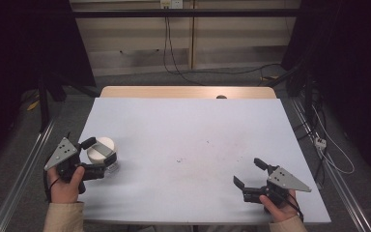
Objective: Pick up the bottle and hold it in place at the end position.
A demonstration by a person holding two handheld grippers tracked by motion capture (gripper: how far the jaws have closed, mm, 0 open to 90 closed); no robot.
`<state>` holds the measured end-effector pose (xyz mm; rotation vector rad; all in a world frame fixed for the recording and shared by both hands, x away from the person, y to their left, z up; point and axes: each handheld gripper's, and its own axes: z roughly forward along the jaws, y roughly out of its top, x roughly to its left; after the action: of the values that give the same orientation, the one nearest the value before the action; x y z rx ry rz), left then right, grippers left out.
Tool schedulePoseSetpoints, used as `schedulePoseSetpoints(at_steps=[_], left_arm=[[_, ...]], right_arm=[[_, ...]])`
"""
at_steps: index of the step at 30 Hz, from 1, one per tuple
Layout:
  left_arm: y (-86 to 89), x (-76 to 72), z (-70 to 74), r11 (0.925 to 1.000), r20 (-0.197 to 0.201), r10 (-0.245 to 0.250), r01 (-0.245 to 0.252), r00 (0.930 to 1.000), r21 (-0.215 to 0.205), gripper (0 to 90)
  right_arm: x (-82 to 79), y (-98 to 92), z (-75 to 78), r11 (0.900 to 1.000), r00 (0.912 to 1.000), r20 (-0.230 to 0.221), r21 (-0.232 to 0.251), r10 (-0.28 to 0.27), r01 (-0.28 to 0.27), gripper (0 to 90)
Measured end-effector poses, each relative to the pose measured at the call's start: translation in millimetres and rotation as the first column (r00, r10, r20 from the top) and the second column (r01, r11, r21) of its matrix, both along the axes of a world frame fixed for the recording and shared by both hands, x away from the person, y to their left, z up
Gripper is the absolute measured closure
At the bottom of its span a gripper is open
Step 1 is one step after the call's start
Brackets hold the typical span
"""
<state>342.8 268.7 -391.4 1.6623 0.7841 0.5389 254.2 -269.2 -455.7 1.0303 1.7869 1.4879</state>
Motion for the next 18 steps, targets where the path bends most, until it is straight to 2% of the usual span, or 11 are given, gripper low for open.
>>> schedulePoseSetpoints(at_steps=[6,11,15,18], left_arm=[[3.6,2.0,-6.9,0.9998,-0.008,0.015,-0.015,0.9999,0.012,2.8],[7.0,2.1,-7.9,0.9989,0.020,0.044,-0.044,0.9988,0.019,2.8],[9.1,3.7,-11.4,0.9978,0.024,0.065,-0.065,0.9976,0.016,2.7],[11.1,5.5,-14.7,0.9966,0.005,0.081,-0.081,0.9967,0.019,2.5]], right_arm=[[-0.1,-0.3,0.1,1.000,1.0000,-0.002,0.003,-0.003,0.003,3.1],[-0.1,-0.1,0.0,1.000,1.0000,-0.001,0.002,0.000,0.000,3.1],[-0.1,-0.3,-0.1,1.000,1.0000,-0.002,0.002,-0.001,0.001,3.1],[-0.2,-0.3,0.0,1.000,1.0000,-0.001,0.003,-0.001,0.001,3.1]])
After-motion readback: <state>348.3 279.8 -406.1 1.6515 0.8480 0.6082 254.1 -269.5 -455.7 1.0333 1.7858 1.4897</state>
